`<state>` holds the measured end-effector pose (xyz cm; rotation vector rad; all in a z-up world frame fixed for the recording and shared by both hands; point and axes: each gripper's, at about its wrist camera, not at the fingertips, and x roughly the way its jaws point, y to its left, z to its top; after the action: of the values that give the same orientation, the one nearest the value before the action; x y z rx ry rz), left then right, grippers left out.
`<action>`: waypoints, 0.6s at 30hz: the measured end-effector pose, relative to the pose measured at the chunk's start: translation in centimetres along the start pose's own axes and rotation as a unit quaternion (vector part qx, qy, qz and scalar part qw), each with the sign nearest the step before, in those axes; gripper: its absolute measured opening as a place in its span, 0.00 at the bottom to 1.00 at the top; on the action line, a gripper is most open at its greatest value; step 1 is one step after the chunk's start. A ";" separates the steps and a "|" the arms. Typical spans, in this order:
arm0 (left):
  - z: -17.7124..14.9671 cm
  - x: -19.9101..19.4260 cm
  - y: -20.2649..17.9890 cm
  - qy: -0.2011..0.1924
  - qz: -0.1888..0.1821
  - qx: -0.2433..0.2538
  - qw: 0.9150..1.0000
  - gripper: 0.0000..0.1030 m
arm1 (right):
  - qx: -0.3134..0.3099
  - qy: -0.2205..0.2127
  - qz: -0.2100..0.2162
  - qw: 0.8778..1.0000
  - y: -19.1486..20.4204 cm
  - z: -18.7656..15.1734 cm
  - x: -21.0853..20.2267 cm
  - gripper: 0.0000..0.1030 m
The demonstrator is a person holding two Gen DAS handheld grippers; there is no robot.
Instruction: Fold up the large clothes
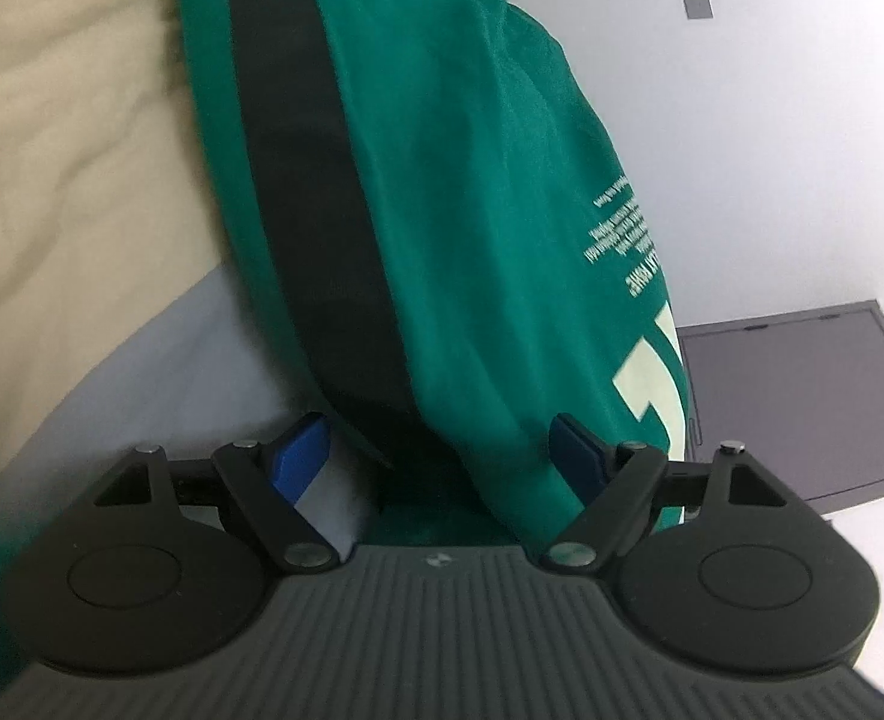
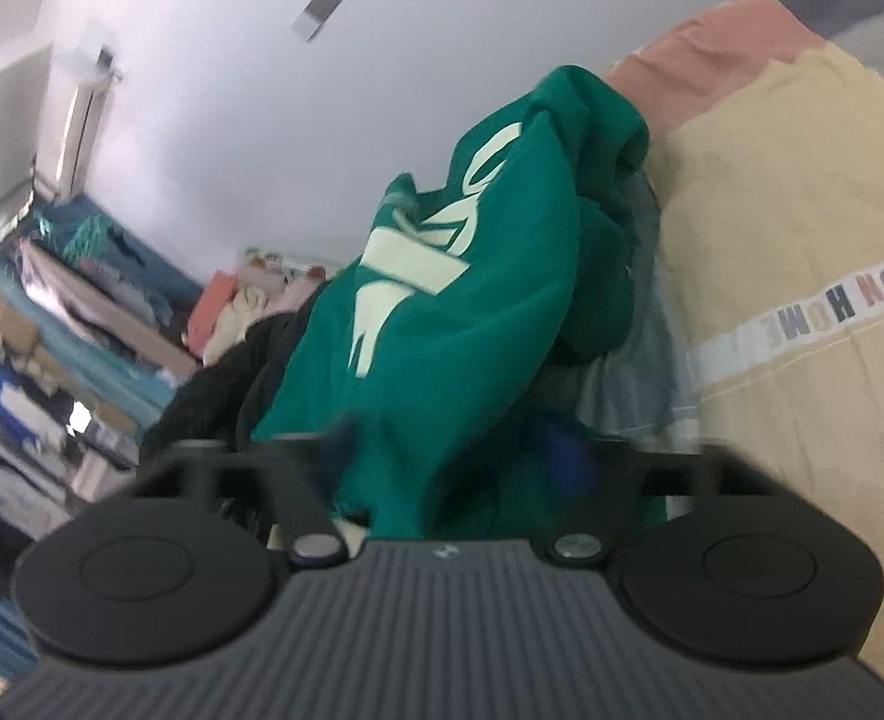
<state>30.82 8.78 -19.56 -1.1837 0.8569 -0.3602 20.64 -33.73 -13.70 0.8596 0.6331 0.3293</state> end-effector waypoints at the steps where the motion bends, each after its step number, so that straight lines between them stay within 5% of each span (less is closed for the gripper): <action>1: 0.3 0.2 0.2 -0.001 -0.002 -0.004 1.000 0.80 | 0.012 0.004 0.000 1.000 -0.6 0.4 0.7 0.79; 9: 1.6 1.2 1.4 -0.004 -0.035 0.001 0.999 0.78 | 0.103 -0.035 -0.017 0.994 -4.1 3.8 6.1 0.80; 13: 1.8 1.3 1.3 -0.005 -0.024 0.014 1.000 0.53 | 0.095 -0.003 -0.026 0.995 -4.9 4.1 7.9 0.76; 14: 1.9 1.2 1.3 -0.006 -0.019 0.017 1.000 0.44 | 0.096 0.013 -0.016 0.995 -5.0 3.9 8.2 0.72; 16: 1.8 0.6 1.2 -0.013 -0.021 0.026 0.999 0.35 | 0.100 0.032 0.012 0.994 -4.8 3.6 8.5 0.37; 18: 1.7 -0.2 0.4 -0.029 -0.032 0.048 0.998 0.27 | 0.069 0.031 0.036 0.996 -3.4 3.4 7.9 0.14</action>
<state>31.90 10.16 -19.64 -1.1288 0.7453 -0.4134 28.99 -33.84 -17.75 1.0094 0.6883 0.3818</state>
